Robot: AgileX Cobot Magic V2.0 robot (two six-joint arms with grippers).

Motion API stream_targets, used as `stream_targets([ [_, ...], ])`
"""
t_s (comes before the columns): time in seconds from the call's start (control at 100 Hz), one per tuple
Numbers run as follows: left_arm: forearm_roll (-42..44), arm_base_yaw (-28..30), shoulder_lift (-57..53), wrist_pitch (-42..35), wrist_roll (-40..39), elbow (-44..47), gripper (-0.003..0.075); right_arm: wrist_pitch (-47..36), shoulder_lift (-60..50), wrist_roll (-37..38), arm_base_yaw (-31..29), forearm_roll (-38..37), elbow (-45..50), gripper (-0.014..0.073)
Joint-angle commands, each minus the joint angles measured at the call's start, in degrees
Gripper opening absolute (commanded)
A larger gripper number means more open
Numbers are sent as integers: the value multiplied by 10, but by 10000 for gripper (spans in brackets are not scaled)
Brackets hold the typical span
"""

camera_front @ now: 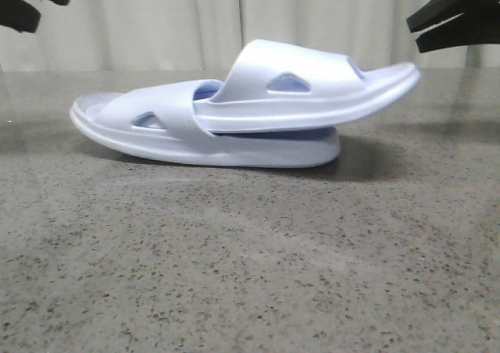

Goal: Insert blue slippers together front up

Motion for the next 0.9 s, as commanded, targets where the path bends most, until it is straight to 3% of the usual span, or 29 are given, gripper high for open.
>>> stream_targets([
  [0.0, -21, 11, -48, 9, 2, -18, 265, 64, -38, -8, -4, 29, -16, -26],
  [0.05, -17, 15, -65, 1, 2, -18, 152, 56, -50, -9, -4, 27, -16, -99],
  [0.06, -14, 15, -69, -2, 2, -18, 100, 54, -51, -9, -4, 27, -16, -106],
  [0.1, -12, 15, -81, -12, 2, -16, 15, 47, -62, -12, -4, 27, -16, -99],
  [0.28, -17, 13, -148, -88, 17, 9, 15, -7, -130, -47, 2, 27, 2, -84],
  [0.58, -65, 13, -277, -222, 123, 138, 15, -248, -303, -135, 73, 27, 139, -84],
  [0.89, -226, 13, -412, -252, 273, 275, 15, -430, -455, -178, 126, 27, 292, -84],
])
